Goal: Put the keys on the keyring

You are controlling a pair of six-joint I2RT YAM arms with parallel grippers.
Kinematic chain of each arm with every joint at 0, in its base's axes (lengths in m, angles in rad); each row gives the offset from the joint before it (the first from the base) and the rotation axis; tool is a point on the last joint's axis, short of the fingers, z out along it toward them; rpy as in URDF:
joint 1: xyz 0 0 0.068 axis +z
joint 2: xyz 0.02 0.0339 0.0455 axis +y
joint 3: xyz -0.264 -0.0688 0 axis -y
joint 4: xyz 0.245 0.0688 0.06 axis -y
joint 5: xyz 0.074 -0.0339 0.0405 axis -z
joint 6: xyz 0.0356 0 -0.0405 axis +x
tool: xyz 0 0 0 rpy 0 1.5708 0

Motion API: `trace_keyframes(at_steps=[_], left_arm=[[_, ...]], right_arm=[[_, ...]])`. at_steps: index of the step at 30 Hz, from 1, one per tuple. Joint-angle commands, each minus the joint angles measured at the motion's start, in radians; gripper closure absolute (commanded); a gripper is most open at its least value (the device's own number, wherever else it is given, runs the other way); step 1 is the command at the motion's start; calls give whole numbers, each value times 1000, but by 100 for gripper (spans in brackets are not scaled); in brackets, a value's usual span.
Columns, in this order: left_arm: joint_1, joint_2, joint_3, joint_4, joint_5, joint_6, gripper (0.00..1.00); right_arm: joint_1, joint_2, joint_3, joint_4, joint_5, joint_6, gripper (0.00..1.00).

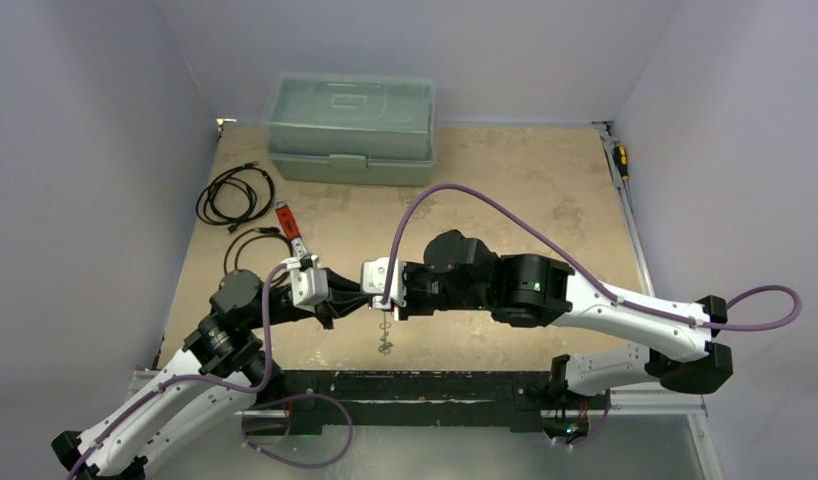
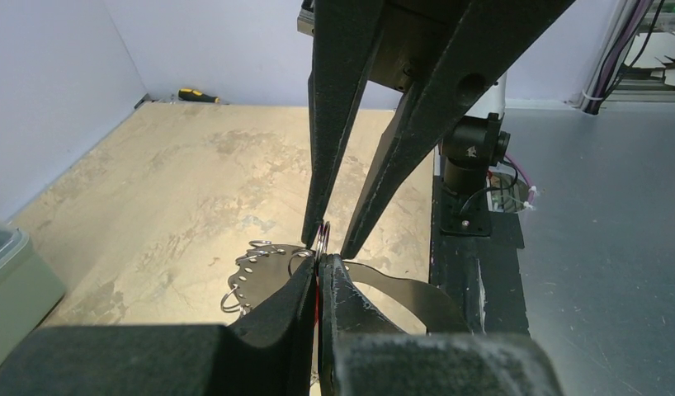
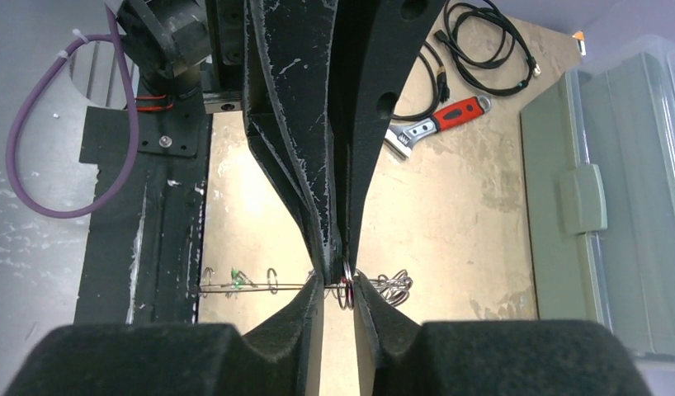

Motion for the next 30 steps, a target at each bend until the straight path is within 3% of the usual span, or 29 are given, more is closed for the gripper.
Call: trace_keyframes(at_steps=[1,5,8,21,30], left_arm=[[-1,1,47,59,16,-2,100],[1,0,47,59,20,-1,100],[1,-3,47,60,24,-3,100],[0,-43,38,82,62,-2,100],[1,-59,37,86,75,6,70]], right_arm=[[4,-8,48,5,15,-16,81],[4,-1,49,8,12,-18,84],[4,2,35,21,19,-16,100],[3,-156,-131,227,23,9,100],[3,-297,-323,450,4,85,100]])
